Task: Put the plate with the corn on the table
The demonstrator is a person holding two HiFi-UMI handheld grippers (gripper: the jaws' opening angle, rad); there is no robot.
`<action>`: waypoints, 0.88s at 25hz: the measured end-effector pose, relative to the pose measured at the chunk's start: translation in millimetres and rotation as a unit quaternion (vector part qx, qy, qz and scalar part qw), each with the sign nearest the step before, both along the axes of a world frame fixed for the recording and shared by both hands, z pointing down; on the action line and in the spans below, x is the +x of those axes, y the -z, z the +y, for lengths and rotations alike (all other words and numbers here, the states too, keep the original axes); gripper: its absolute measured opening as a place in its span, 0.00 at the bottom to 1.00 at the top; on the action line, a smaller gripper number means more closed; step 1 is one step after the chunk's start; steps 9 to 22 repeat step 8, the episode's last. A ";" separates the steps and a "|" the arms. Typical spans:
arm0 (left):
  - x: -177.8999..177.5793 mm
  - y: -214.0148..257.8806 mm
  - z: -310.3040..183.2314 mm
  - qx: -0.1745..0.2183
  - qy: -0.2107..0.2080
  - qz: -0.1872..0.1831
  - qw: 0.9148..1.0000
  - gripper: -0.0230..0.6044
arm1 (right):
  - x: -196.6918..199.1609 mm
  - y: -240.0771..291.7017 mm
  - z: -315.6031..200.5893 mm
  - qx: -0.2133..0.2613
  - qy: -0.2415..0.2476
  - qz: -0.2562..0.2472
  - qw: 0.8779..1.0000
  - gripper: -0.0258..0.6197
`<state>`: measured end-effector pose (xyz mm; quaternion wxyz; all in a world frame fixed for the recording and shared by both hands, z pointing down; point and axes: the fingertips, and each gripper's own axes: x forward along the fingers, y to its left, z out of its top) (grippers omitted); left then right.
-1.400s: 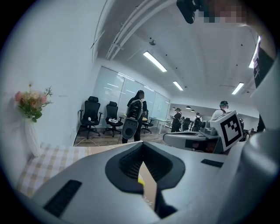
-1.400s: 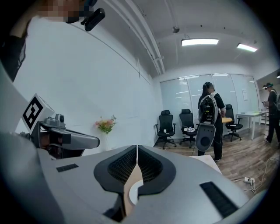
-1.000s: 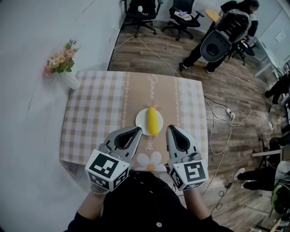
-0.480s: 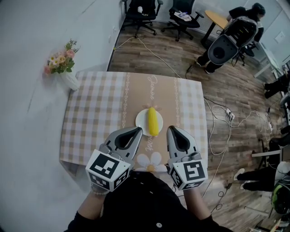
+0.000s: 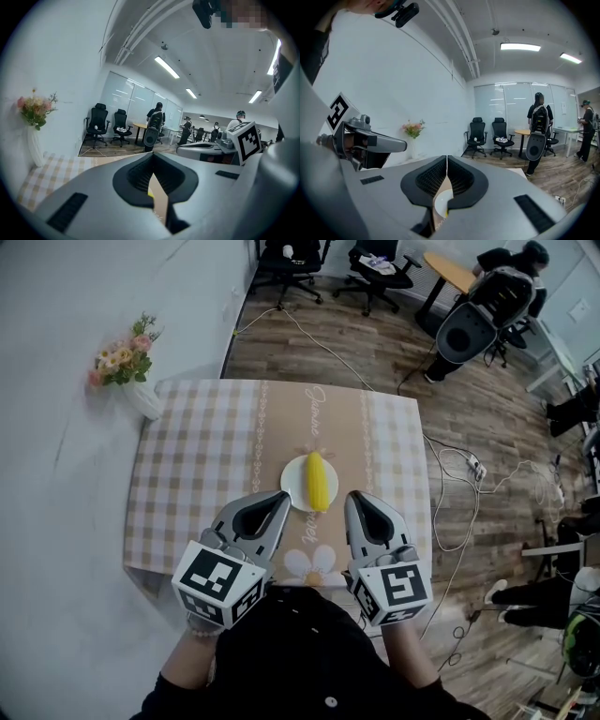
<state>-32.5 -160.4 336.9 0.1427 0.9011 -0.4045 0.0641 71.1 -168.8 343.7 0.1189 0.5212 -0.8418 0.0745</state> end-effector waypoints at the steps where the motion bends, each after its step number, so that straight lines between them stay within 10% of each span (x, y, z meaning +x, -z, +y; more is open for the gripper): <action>1: -0.4 0.2 -0.2 0.001 0.001 0.000 1.000 0.06 | 0.2 -0.2 0.0 -0.001 0.000 0.000 1.000 0.11; 22: -1.9 -1.6 -10.2 0.014 0.015 -0.009 1.000 0.06 | 0.6 2.5 -7.9 0.009 0.009 0.005 1.000 0.11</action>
